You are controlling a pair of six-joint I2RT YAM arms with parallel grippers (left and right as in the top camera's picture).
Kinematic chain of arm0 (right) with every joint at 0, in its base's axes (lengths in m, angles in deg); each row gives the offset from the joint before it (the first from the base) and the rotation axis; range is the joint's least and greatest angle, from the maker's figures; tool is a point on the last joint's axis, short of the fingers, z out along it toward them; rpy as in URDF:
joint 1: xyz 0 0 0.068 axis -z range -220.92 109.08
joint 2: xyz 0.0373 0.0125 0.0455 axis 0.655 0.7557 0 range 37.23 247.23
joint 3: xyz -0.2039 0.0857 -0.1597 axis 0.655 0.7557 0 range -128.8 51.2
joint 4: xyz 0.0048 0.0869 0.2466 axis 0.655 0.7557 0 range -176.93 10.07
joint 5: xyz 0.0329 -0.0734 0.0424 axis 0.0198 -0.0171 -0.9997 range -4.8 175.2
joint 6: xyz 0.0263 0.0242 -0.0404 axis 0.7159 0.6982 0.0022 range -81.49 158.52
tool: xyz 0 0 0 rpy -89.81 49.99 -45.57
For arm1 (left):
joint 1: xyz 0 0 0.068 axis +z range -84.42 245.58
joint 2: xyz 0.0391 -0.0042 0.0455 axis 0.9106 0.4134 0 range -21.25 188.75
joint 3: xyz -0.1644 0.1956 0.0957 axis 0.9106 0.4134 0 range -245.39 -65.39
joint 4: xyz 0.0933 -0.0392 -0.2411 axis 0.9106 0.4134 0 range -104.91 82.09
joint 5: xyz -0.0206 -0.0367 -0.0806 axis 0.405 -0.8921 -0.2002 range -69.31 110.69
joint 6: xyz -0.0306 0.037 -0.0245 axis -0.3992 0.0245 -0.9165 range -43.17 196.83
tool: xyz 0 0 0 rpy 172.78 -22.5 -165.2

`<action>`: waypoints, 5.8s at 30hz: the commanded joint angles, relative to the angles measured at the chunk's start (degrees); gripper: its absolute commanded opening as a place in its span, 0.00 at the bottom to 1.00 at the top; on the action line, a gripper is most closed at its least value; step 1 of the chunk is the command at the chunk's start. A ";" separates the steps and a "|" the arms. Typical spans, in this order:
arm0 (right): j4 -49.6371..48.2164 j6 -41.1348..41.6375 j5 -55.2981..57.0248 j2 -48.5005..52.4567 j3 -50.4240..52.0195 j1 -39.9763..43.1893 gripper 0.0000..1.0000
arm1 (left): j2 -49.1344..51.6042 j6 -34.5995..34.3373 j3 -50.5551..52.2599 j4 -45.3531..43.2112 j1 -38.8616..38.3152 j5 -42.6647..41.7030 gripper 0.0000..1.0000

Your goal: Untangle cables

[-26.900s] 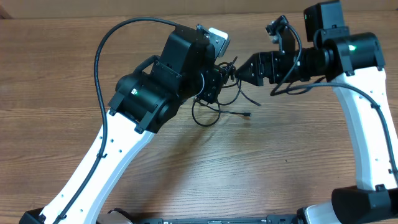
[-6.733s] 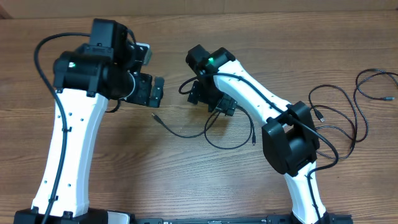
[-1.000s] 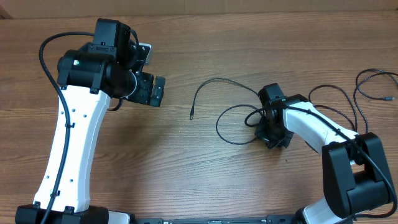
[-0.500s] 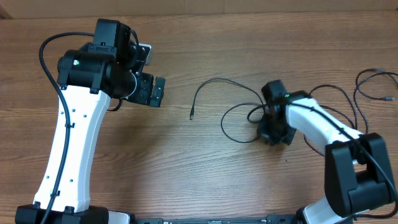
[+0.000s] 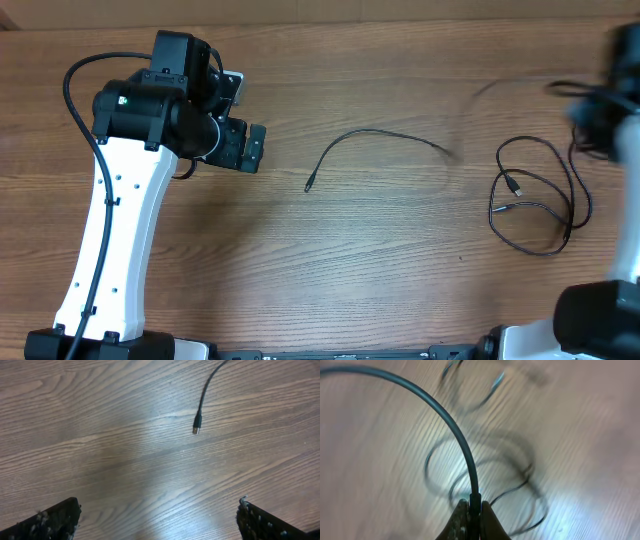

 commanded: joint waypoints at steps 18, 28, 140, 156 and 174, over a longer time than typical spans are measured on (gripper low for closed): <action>-7.78 9.05 -6.93 -2.01 -9.07 23.10 0.04 | 0.31 1.05 0.35 -0.20 -0.24 0.00 1.00; -19.23 8.87 -6.54 -2.01 -15.82 26.95 0.04 | 0.31 1.05 0.35 -0.22 -0.24 0.00 1.00; -41.64 5.66 -21.22 8.94 38.80 -27.32 0.49 | 0.31 0.61 0.35 -0.87 -0.24 -0.04 1.00; -46.97 10.40 -22.23 9.27 44.74 -27.32 0.42 | 0.31 0.61 0.35 -0.87 -0.24 -0.02 1.00; -48.11 10.29 -23.52 9.27 44.54 -28.02 0.04 | 0.31 0.61 0.35 -0.66 -0.24 -0.07 0.99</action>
